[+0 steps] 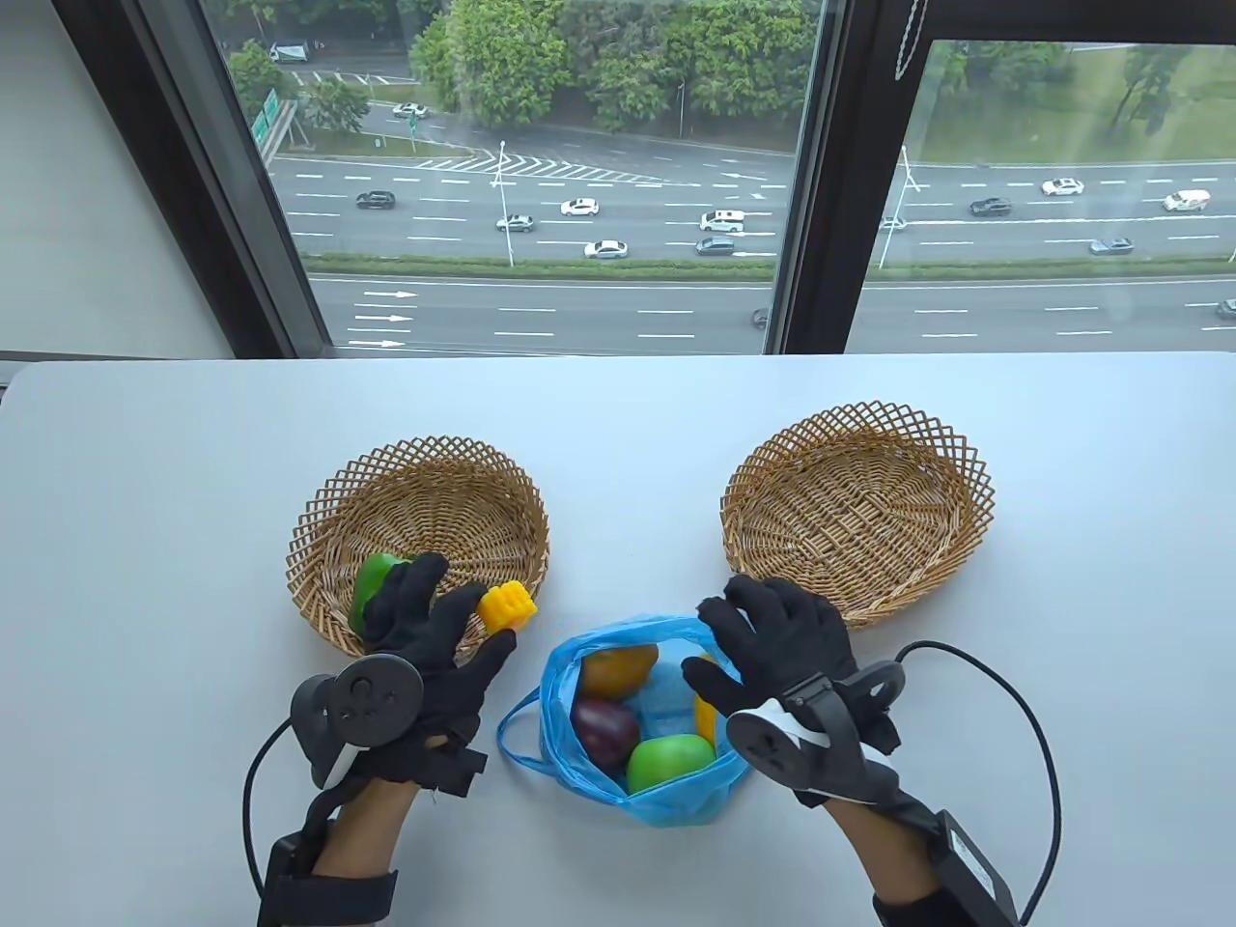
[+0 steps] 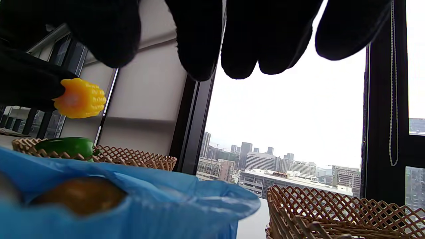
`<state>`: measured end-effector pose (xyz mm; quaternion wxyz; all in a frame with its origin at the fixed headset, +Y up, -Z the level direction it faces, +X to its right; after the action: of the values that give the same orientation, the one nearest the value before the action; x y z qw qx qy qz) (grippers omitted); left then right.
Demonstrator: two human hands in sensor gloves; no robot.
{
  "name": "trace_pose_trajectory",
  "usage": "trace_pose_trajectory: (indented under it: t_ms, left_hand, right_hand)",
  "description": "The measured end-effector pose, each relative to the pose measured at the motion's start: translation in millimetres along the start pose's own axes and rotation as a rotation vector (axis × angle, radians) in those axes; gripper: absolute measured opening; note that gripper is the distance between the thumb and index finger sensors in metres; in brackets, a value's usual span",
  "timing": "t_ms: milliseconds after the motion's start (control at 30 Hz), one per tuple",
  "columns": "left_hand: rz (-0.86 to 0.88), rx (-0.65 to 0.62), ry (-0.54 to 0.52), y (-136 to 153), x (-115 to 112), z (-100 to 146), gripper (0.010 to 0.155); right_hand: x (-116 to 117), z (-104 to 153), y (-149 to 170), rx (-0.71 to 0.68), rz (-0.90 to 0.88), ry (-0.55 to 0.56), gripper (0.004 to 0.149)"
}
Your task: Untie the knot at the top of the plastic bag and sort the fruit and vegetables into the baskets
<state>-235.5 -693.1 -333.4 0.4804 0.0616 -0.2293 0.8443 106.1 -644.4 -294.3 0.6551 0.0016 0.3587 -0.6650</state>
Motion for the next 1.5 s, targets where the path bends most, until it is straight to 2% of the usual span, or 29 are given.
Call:
trace_pose_trajectory:
  t_ms: [167, 300, 500, 767, 1167, 1333, 1500]
  left_hand:
    - [-0.094, 0.112, -0.003, 24, 2, -2, 0.063]
    - [-0.113, 0.182, 0.061, 40, -2, -8, 0.063]
    - [-0.165, 0.234, 0.129, 56, -9, -10, 0.062]
    - [-0.248, 0.287, 0.121, 69, -5, -9, 0.062]
    - [-0.233, 0.352, 0.198, 76, -9, -9, 0.061]
    - [-0.190, 0.411, 0.258, 81, -13, -10, 0.061]
    - [-0.157, 0.433, 0.275, 85, -13, -9, 0.060]
  right_hand:
    - [9, 12, 23, 0.069, -0.112, -0.033, 0.061]
    - [10, 12, 29, 0.081, -0.133, -0.028, 0.058]
    - [10, 13, 33, 0.093, -0.152, -0.029, 0.055]
    - [11, 13, 33, 0.086, -0.166, -0.057, 0.056]
    - [16, 11, 27, 0.056, -0.182, -0.090, 0.056]
    - [17, 11, 25, 0.050, -0.188, -0.104, 0.056]
    - [18, 10, 23, 0.045, -0.192, -0.114, 0.055]
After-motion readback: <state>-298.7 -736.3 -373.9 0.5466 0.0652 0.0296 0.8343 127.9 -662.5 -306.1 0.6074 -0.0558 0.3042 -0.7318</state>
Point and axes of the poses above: the tracker on the back of each hand, its own y axis roughly to the little-finger side, its own z axis roughly from the fingertips to the wrist, x = y × z, the point moved 3 cm from there along -z, roughly from the wrist to the fingertips, and after that the axes turned 5 degrees about -x, right-handed, at the moved point
